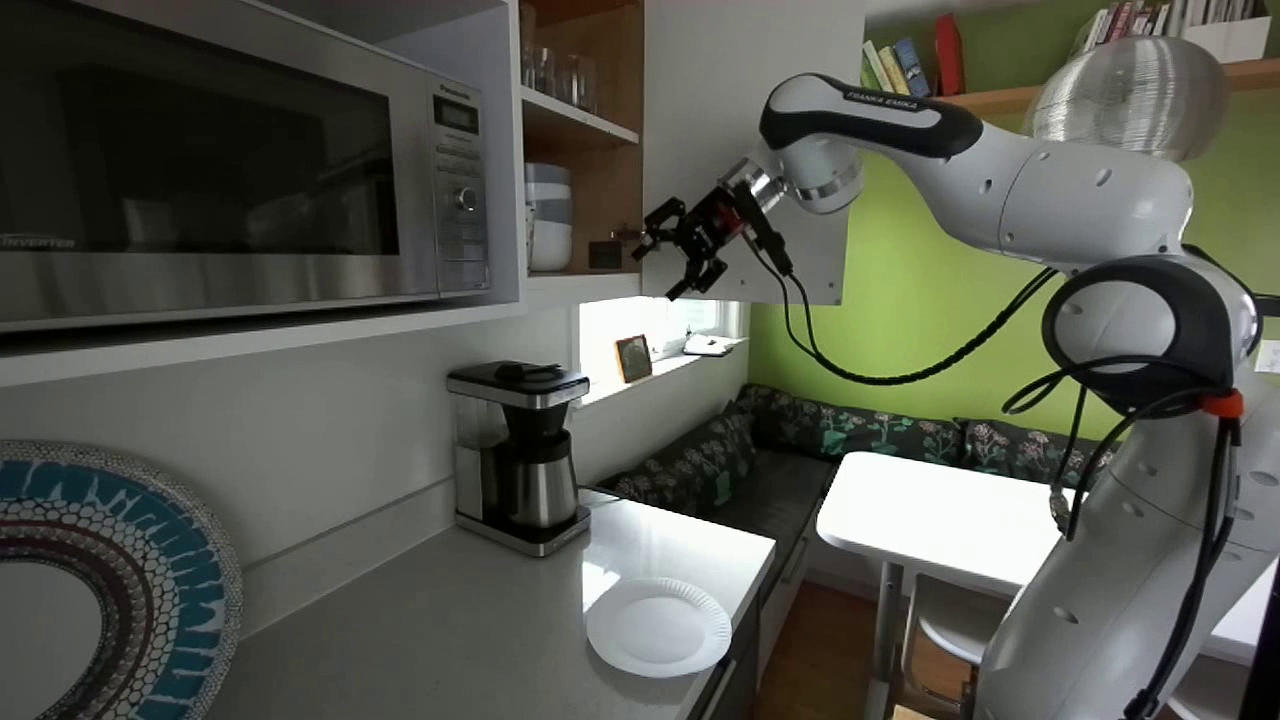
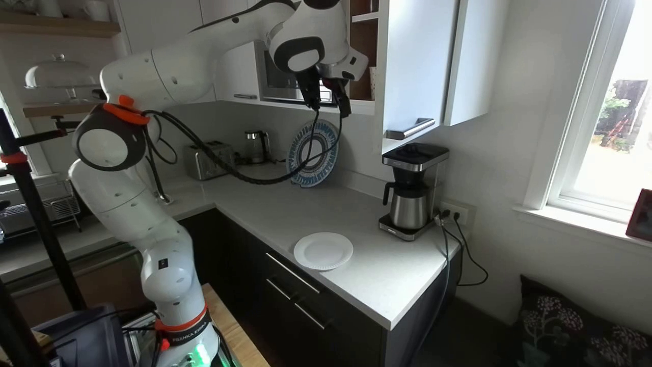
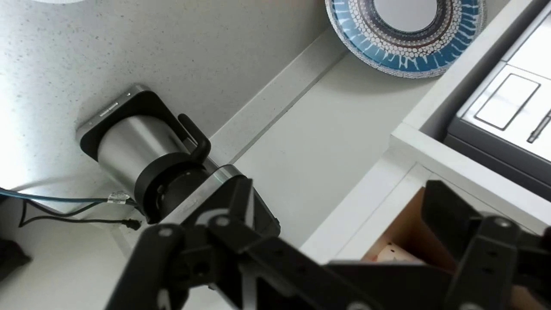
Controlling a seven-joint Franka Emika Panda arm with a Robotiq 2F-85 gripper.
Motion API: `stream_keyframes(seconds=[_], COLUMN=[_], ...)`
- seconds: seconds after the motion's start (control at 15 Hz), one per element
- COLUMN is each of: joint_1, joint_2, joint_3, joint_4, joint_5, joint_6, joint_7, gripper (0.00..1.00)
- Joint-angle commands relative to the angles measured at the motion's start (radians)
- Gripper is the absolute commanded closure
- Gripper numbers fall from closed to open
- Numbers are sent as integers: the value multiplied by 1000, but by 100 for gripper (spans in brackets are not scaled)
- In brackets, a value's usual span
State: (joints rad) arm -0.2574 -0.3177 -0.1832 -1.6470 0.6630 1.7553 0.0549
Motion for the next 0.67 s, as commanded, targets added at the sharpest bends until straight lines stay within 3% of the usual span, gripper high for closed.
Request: stream_keyframes(seconds=[0.0, 0.6], joint_1=[38, 48], joint_2=[-16, -18], joint_3=[-34, -41], joint_4=[-44, -49], joint_5=[-3, -1], joint_6=[31, 42], joint_7=[-6, -12], gripper=[0, 0])
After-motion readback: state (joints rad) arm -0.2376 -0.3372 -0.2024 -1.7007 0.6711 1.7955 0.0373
